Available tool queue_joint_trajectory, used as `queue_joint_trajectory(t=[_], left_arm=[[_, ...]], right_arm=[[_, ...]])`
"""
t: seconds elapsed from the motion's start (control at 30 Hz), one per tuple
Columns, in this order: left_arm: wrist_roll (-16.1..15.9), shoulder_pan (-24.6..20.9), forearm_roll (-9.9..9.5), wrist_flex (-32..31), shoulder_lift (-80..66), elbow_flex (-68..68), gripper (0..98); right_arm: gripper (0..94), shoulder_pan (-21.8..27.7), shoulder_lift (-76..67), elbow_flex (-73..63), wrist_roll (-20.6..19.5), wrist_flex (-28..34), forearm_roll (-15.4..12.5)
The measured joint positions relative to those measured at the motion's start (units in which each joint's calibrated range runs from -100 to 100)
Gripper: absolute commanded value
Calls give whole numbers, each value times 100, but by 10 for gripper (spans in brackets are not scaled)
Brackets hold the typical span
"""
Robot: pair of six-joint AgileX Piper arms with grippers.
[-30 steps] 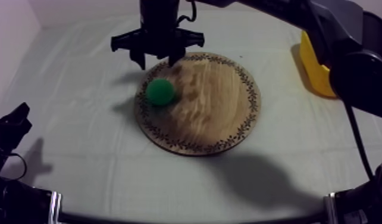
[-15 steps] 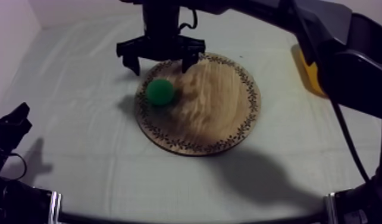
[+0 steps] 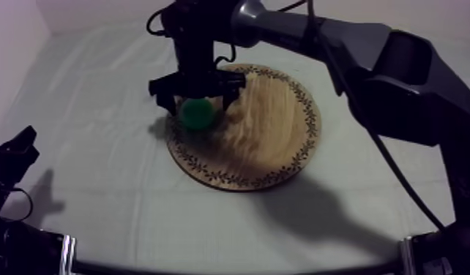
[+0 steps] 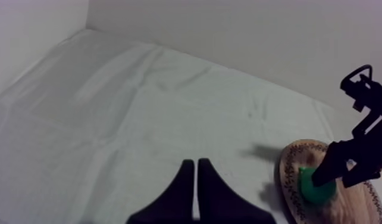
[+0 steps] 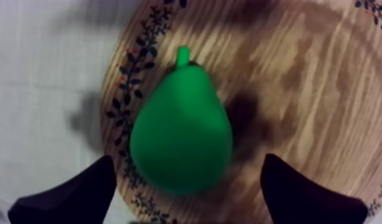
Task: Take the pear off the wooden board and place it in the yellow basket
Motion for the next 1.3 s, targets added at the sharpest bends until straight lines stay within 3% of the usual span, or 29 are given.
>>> queue_joint_trajectory(t=[0.17,0.37,0.5,0.83,1.1,1.3], left_arm=[[0,0,0,0,0,0,1],[0,0,0,0,0,0,1],[0,0,0,0,0,0,1],[0,0,0,0,0,0,1],[0,0,0,0,0,0,1],[0,0,0,0,0,0,1]], right_arm=[[723,30,348,-249,39,-28,-17],[481,66,565,-450,104,-66,-51],[402,71,566,-487,141,-73,-63],[397,134,165,-109,194,-57,-39],[407,449,-1069,569,466,-26,333],[417,863,-2278,1179,898,-93,613]])
